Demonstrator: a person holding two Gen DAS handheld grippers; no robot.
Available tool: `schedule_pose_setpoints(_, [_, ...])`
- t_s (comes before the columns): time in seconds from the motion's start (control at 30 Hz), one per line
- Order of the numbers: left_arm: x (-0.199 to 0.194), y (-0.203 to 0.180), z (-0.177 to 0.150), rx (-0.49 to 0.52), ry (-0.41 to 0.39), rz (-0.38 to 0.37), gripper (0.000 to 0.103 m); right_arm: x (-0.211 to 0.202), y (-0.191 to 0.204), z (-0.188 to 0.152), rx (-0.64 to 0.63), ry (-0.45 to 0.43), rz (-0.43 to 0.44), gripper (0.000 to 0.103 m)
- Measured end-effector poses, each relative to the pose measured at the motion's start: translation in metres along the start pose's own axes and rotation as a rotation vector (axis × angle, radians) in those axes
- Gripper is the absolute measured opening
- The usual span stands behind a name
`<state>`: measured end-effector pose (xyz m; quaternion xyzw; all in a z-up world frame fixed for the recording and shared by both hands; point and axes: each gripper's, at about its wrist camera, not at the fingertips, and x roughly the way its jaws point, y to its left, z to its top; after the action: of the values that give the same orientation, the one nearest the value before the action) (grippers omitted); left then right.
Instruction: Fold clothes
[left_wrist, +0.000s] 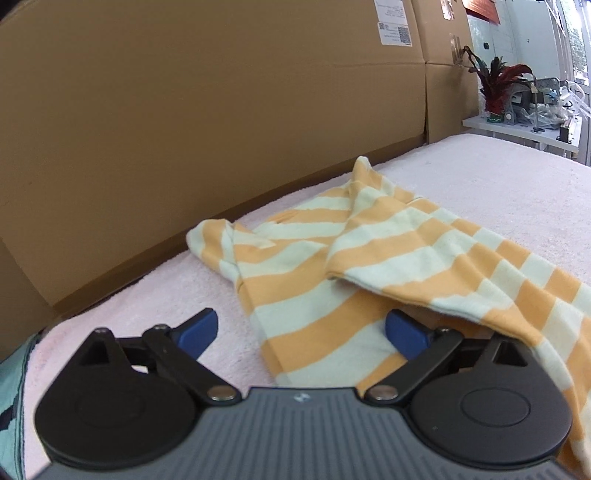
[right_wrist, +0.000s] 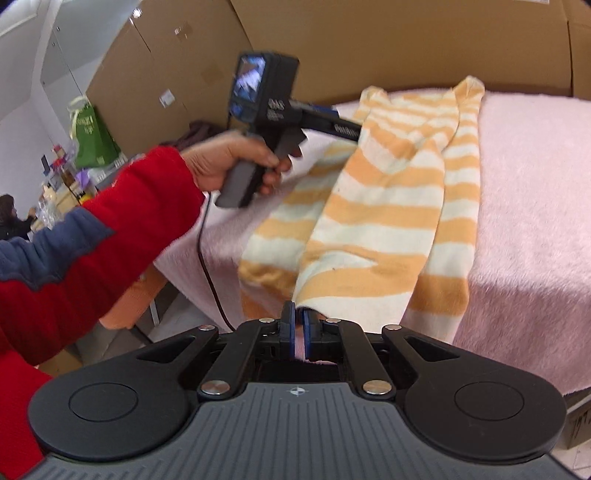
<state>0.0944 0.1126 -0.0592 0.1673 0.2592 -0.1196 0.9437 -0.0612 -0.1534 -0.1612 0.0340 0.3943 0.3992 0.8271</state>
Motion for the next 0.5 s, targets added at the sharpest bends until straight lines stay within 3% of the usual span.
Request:
schedule_pose_setpoints(0.13, [-0.021,0.005,-0.007,-0.019,-0.034,0.093,0.098,0.009,0.002,-0.005,-0.074,0.105,0.002,0.014])
schedule_pose_setpoints(0.23, [-0.052,0.009,-0.015,-0.080,-0.102,0.073,0.098,-0.022,-0.012,-0.001,-0.048,-0.007,0.056,0.016])
schedule_pose_setpoints(0.3, [-0.073,0.008,-0.018,-0.162,-0.150,0.021,0.098,-0.035,-0.030,0.002,0.029,-0.079,0.023,0.020])
schedule_pose_setpoints(0.37, [-0.086,0.005,-0.023,-0.251,-0.180,-0.094,0.098,-0.041,-0.050,0.005,0.116,-0.126,-0.031,0.024])
schedule_pose_setpoints(0.5, [-0.092,-0.010,-0.031,-0.350,-0.160,-0.244,0.098,-0.021,-0.073,0.002,0.211,-0.080,-0.034,0.025])
